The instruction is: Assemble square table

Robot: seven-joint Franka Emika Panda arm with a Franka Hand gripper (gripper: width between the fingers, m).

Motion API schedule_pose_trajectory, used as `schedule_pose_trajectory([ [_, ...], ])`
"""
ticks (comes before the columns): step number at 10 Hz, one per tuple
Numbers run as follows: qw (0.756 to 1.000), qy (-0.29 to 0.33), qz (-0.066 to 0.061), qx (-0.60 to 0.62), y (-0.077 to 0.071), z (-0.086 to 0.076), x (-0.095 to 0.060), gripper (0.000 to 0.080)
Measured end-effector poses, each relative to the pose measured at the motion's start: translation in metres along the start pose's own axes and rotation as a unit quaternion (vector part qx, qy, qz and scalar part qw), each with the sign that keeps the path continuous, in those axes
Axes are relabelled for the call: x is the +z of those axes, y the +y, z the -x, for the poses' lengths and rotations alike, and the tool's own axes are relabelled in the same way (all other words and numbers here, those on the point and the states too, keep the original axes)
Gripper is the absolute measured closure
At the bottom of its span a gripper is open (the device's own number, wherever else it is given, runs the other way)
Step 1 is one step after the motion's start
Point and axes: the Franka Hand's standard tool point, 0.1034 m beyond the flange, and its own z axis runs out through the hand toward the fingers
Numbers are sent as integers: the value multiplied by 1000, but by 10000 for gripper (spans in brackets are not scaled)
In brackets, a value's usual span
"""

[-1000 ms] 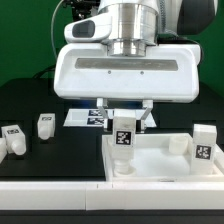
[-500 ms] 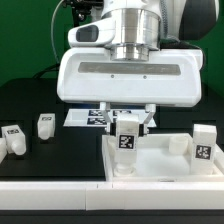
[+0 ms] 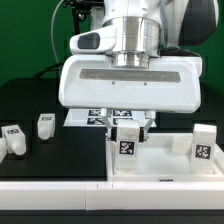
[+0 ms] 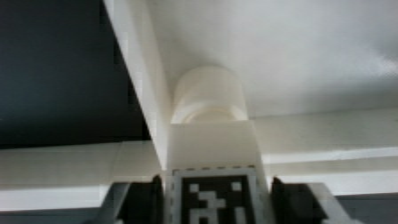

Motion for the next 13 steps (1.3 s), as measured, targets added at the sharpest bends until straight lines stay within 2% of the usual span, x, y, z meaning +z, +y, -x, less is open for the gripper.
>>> schedule_pose_trajectory([
  [2,1000,0,0,0,0,0,0,517],
  [3,1000,0,0,0,0,0,0,338],
  [4,1000,0,0,0,0,0,0,338],
  [5,1000,-4,-1,1,0,1,0,213],
  [6,1000,-22,-6,3,-2,3,1,170],
  [8,998,-56,-13,33,-6,-9,-6,154],
  [9,992,-118,-23,38,-7,-11,-8,151],
  [10,986,-156,-30,44,-5,-22,-10,151],
  [11,982,-182,-35,42,1,-25,-8,151],
  [12,973,-223,-43,43,11,-22,-7,151],
  [13,975,-215,-44,45,19,-25,-5,151],
])
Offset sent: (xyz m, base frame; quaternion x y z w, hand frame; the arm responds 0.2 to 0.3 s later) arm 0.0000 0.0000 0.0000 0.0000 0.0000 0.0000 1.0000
